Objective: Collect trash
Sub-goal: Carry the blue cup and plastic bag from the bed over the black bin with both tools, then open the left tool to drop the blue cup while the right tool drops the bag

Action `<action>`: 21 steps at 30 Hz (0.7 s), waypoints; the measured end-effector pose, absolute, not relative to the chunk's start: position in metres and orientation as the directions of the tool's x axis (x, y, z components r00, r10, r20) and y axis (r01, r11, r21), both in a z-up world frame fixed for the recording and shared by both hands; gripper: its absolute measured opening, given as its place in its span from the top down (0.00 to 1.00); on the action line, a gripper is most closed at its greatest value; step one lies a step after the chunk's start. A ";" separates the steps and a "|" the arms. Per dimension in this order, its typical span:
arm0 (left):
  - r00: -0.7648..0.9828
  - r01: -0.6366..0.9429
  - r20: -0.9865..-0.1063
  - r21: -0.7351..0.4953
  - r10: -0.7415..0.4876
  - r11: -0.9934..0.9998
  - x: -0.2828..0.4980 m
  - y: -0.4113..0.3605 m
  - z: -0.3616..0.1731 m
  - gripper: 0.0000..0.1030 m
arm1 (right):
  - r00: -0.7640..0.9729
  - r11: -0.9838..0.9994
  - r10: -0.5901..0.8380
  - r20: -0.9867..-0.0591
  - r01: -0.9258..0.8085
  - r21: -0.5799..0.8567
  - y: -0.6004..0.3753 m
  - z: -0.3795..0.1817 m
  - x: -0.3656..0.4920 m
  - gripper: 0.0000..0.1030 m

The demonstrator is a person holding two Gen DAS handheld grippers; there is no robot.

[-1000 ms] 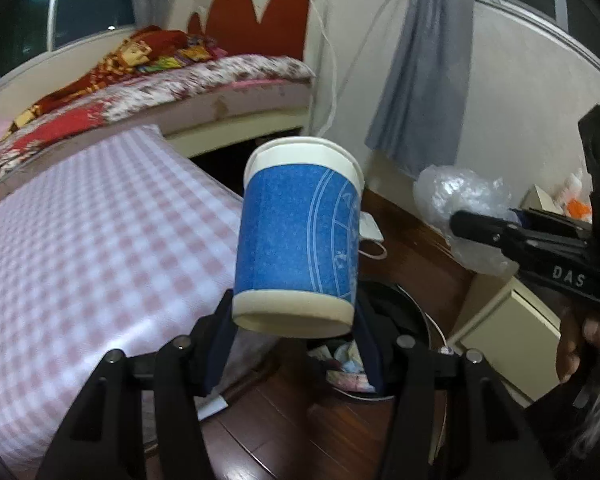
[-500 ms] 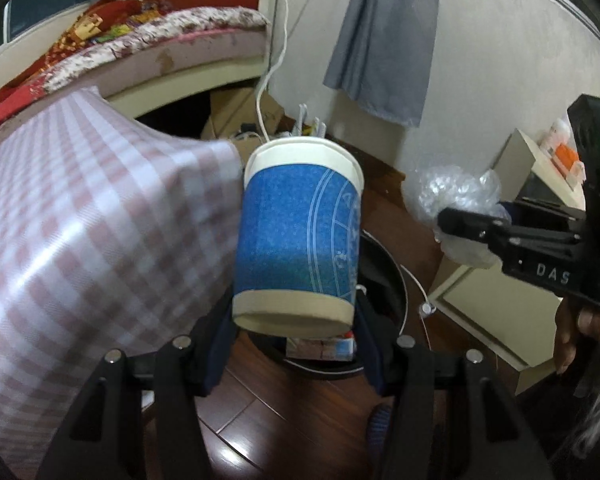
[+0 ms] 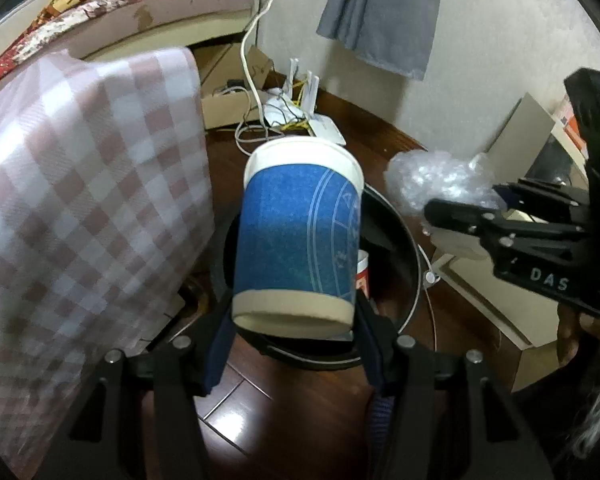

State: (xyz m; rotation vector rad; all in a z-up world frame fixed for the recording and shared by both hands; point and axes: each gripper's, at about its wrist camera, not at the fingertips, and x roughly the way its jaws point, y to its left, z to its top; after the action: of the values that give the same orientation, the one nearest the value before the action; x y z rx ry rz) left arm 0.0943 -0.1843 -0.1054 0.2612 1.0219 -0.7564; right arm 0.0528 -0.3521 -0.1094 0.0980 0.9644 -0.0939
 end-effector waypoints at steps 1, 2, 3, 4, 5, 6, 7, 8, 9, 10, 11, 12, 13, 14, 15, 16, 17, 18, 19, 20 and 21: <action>0.297 0.679 -0.846 -0.140 -0.443 0.721 0.096 -0.186 -0.108 0.46 | 0.560 0.992 -0.034 -0.828 0.120 0.040 -0.352 -0.112 0.056 0.62; 0.293 0.679 -0.849 -0.140 -0.441 0.721 0.097 -0.187 -0.110 0.46 | 0.550 0.993 -0.028 -0.834 0.115 0.042 -0.353 -0.117 0.060 0.62; 0.286 0.678 -0.851 -0.144 -0.440 0.721 0.102 -0.190 -0.112 0.46 | 0.546 0.993 -0.024 -0.837 0.112 0.044 -0.353 -0.119 0.062 0.62; 0.279 0.676 -0.853 -0.151 -0.440 0.721 0.104 -0.191 -0.114 0.46 | 0.541 0.993 -0.018 -0.841 0.108 0.048 -0.353 -0.122 0.064 0.62; 0.274 0.678 -0.856 -0.151 -0.439 0.720 0.105 -0.191 -0.116 0.46 | 0.532 0.993 -0.010 -0.846 0.102 0.053 -0.353 -0.126 0.067 0.62; 0.274 0.680 -0.856 -0.150 -0.439 0.717 0.106 -0.192 -0.118 0.46 | 0.528 0.994 -0.003 -0.849 0.096 0.056 -0.353 -0.129 0.069 0.62; 0.271 0.684 -0.856 -0.150 -0.439 0.714 0.107 -0.193 -0.120 0.46 | 0.521 0.994 0.005 -0.853 0.089 0.060 -0.353 -0.132 0.071 0.62; 0.267 0.685 -0.859 -0.150 -0.437 0.713 0.108 -0.194 -0.121 0.46 | 0.512 0.995 0.006 -0.859 0.082 0.056 -0.353 -0.135 0.074 0.62; 0.261 0.687 -0.860 -0.154 -0.438 0.711 0.109 -0.194 -0.124 0.46 | 0.505 0.995 0.009 -0.863 0.078 0.056 -0.352 -0.137 0.076 0.62; 0.250 0.687 -0.859 -0.167 -0.447 0.707 0.111 -0.195 -0.126 0.45 | 0.498 0.996 0.015 -0.867 0.072 0.059 -0.352 -0.140 0.078 0.62; 0.231 0.688 -0.857 -0.192 -0.461 0.700 0.113 -0.196 -0.128 0.44 | 0.490 0.996 0.022 -0.871 0.064 0.061 -0.351 -0.144 0.081 0.62; 0.223 0.685 -0.856 -0.202 -0.466 0.700 0.115 -0.194 -0.131 0.42 | 0.477 0.996 0.023 -0.878 0.060 0.059 -0.351 -0.148 0.083 0.60; 0.239 0.667 -0.855 -0.199 -0.460 0.718 0.117 -0.193 -0.133 0.35 | 0.468 0.997 0.026 -0.884 0.056 0.059 -0.351 -0.151 0.085 0.56; 0.269 0.643 -0.857 -0.180 -0.440 0.744 0.119 -0.187 -0.135 0.14 | 0.457 0.997 0.020 -0.889 0.054 0.050 -0.351 -0.156 0.086 0.49; 0.301 0.622 -0.854 -0.161 -0.424 0.766 0.120 -0.182 -0.135 0.05 | 0.460 0.998 -0.008 -0.888 0.059 0.021 -0.351 -0.160 0.085 0.25; 0.325 0.608 -0.854 -0.141 -0.406 0.782 0.120 -0.178 -0.136 0.04 | 0.457 0.998 -0.029 -0.889 0.067 0.002 -0.353 -0.163 0.084 0.11; 0.345 0.598 -0.855 -0.119 -0.388 0.792 0.119 -0.174 -0.137 0.03 | 0.451 0.997 -0.041 -0.891 0.082 -0.005 -0.357 -0.165 0.082 0.06; 0.359 0.590 -0.854 -0.105 -0.377 0.800 0.119 -0.171 -0.138 0.03 | 0.449 0.996 -0.051 -0.892 0.094 -0.010 -0.359 -0.166 0.081 0.06; 0.380 0.575 -0.852 -0.088 -0.361 0.813 0.118 -0.166 -0.138 0.03 | 0.452 0.995 -0.062 -0.890 0.100 -0.018 -0.361 -0.166 0.080 0.04; 0.395 0.563 -0.850 -0.076 -0.349 0.823 0.118 -0.163 -0.139 0.03 | 0.454 0.994 -0.079 -0.887 0.108 -0.034 -0.361 -0.164 0.078 0.02; 0.417 0.545 -0.845 -0.062 -0.334 0.836 0.118 -0.158 -0.138 0.03 | 0.454 0.993 -0.089 -0.886 0.112 -0.042 -0.361 -0.163 0.076 0.01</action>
State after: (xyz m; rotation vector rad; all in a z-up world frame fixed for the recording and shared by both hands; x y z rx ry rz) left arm 0.1181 -0.1584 -0.1380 0.2369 0.9980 -0.5583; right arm 0.0760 -0.3605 -0.1629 0.0237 1.0921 -0.1243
